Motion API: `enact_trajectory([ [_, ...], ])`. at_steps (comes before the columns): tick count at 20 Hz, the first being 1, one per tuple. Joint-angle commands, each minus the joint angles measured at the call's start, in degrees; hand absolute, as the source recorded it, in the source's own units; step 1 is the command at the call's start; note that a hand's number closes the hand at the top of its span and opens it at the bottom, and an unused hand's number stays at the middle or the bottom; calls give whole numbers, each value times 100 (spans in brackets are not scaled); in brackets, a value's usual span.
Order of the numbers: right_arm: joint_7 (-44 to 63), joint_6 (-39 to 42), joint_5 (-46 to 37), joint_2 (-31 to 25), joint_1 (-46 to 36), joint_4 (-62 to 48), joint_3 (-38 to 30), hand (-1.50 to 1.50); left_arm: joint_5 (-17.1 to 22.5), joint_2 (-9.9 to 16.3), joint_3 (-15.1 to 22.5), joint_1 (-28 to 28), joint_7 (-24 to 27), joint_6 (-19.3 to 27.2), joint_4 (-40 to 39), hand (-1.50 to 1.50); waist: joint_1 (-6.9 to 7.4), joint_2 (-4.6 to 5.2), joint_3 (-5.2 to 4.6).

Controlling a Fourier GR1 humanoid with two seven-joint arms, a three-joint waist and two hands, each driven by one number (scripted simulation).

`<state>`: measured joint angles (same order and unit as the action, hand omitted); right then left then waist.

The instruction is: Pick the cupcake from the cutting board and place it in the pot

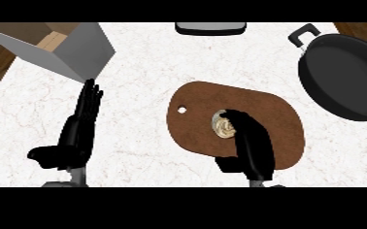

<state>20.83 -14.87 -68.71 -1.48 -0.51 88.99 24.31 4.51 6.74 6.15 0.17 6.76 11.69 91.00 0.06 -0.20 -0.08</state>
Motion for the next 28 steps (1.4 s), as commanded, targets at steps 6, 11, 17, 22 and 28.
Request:
enact_trajectory([
  [6,-437,-84,-11,-216,-328,13,-483,150,-201,-148,-63,109,157,-105,-90,0,0,18,8],
  [11,1058,206,124,43,-1400,-978,-2109,150,-111,-122,-20,-30,51,-183,177,0,218,170,10],
  [17,2633,522,-9,-345,-2252,-1593,-3323,150,-126,-157,89,-154,59,-253,159,0,432,365,-10],
  [22,3634,701,-628,-1103,-3690,-2428,-3848,150,-212,-246,320,-317,-6,-315,88,0,777,368,-9],
  [28,4363,632,-1687,-1833,-4973,-3525,-3887,150,-215,-247,367,-608,-148,-384,18,0,985,404,-7],
])
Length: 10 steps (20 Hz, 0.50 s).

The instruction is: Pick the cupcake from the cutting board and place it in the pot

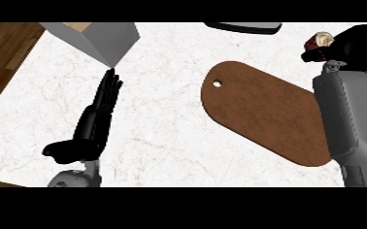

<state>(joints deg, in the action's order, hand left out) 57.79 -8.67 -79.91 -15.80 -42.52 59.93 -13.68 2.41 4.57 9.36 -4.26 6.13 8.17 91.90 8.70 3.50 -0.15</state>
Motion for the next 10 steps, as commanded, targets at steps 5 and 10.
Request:
enact_trajectory([
  [5,1217,136,-1180,-704,-1477,-1540,-289,150,-37,-57,82,-152,-3,-44,-158,0,135,17,4],
  [10,1655,70,-1736,-895,-1917,-2172,-485,150,-67,-83,126,-84,-26,-21,-155,0,81,-21,13],
])
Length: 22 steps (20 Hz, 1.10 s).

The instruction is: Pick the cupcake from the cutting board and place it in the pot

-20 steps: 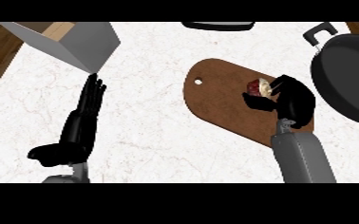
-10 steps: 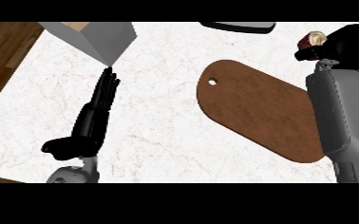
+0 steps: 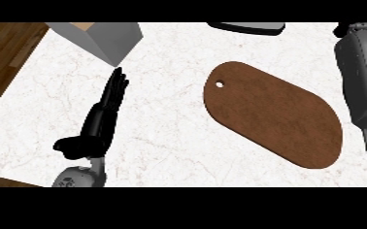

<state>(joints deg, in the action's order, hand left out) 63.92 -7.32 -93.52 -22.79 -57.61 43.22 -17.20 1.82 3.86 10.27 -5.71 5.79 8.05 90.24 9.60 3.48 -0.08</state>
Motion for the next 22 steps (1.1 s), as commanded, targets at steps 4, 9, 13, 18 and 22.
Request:
enact_trajectory([
  [4,1338,-179,-654,-241,-609,-875,-341,150,-6,7,-38,144,75,29,-8,0,-126,-67,9],
  [9,1417,-311,-883,-391,-716,-1305,-630,150,-35,15,-140,80,-6,150,84,0,-303,-118,19],
  [13,1503,-462,-1061,-405,-745,-1517,-786,150,-48,-22,-234,107,135,208,-192,0,-466,-149,14],
  [18,1206,-1087,-1068,-664,-205,-1723,-1141,150,-18,-74,-280,285,243,259,-181,0,-600,-174,21],
  [22,1009,-1321,-885,-646,-92,-1870,-1486,150,41,29,-328,354,43,206,63,0,-644,-226,25],
])
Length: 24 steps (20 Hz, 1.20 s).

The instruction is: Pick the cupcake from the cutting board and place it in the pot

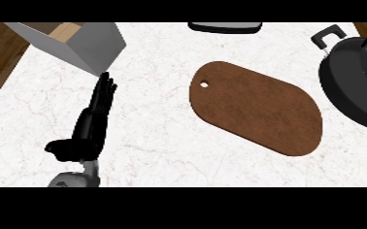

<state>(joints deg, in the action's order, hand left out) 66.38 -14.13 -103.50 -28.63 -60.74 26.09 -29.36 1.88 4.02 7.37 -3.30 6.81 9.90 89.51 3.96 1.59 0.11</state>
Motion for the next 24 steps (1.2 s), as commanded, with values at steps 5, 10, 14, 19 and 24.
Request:
enact_trajectory([
  [5,346,-939,509,41,363,-328,-725,150,74,56,-222,-97,-102,27,-86,0,-165,-51,2],
  [10,328,-1197,802,43,798,-578,-1168,150,135,169,-198,219,50,-166,84,0,-137,-53,4],
  [14,373,-907,1263,-165,1039,-749,-1771,150,-60,-37,-35,387,18,117,225,0,-174,-68,7],
  [19,-549,-1730,1789,34,1091,-743,-2109,-150,6,-66,-68,186,-49,50,130,0,-174,-61,8],
  [24,-1436,-3333,1951,254,1200,68,-2098,-150,12,-7,-174,128,-15,50,23,0,-276,-94,8],
])
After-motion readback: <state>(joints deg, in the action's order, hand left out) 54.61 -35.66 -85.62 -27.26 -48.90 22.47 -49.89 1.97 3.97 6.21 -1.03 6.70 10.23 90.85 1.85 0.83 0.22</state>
